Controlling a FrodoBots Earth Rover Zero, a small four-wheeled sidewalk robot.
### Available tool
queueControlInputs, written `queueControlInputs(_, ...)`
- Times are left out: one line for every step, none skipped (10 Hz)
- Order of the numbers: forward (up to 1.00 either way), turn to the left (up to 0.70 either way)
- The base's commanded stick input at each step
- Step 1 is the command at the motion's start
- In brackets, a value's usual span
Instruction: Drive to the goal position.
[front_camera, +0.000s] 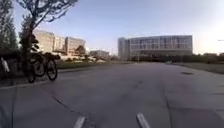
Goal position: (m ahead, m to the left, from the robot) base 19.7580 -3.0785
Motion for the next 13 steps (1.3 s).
queueControlInputs(0.70,-0.14)
queueControlInputs(0.70,-0.14)
queueControlInputs(0.70,-0.14)
queueControlInputs(0.70,-0.14)
queueControlInputs(0.70,-0.14)
queueControlInputs(0.70,-0.14)
queueControlInputs(0.70,-0.14)
queueControlInputs(0.70,-0.13)
queueControlInputs(0.70,-0.08)
queueControlInputs(0.70,-0.01)
queueControlInputs(0.70,-0.14)
queueControlInputs(0.70,-0.14)
queueControlInputs(0.70,-0.14)
